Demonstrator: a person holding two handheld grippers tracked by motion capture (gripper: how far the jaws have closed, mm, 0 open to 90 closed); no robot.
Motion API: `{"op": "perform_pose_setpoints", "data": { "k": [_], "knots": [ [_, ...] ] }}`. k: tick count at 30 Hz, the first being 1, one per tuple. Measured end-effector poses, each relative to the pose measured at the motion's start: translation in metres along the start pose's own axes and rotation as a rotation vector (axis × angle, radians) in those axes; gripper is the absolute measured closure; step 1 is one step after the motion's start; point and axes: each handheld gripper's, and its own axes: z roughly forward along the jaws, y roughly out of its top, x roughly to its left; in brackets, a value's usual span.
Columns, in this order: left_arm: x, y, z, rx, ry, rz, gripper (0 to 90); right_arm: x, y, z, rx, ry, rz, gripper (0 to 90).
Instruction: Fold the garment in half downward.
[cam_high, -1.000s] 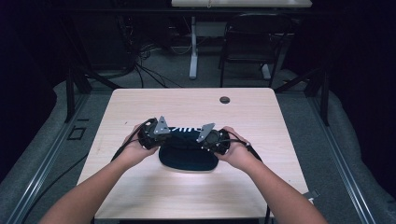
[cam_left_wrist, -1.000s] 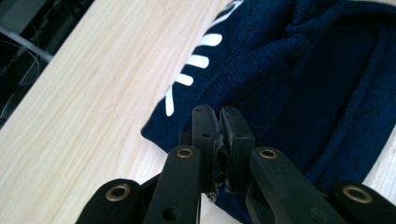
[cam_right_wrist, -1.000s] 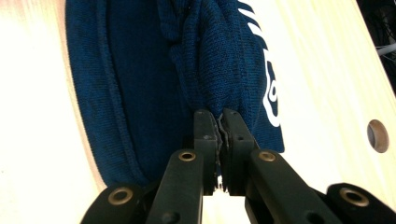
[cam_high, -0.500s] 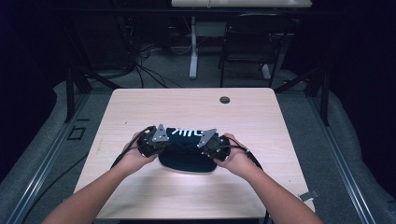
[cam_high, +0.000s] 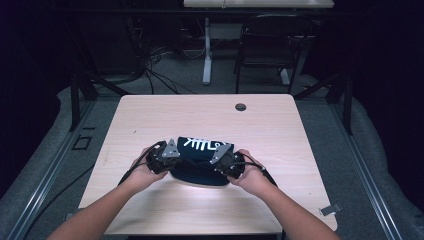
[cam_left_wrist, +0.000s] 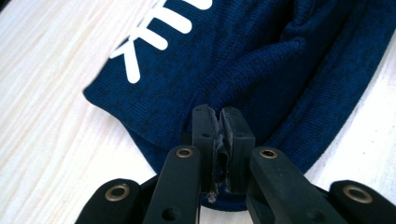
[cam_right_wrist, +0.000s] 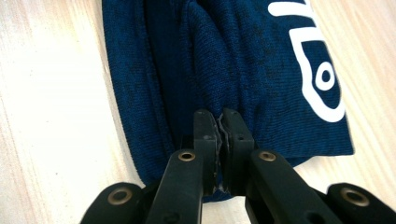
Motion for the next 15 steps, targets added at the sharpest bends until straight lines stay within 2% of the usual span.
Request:
{"op": "perform_pose_setpoints", "data": {
  "k": [7, 12, 15],
  "knots": [
    [-0.006, -0.007, 0.004, -0.005, -0.023, -0.022, 85.8, 0.005, -0.006, 0.003, -0.004, 0.006, 0.001, 86.0],
    [-0.014, -0.009, 0.006, 0.001, -0.058, -0.034, 85.7, 0.007, -0.012, 0.003, 0.006, -0.015, -0.027, 86.0],
    [-0.017, -0.009, 0.008, -0.010, -0.078, -0.064, 85.6, 0.005, -0.014, 0.003, 0.012, -0.036, -0.038, 85.7]
  ]
}}
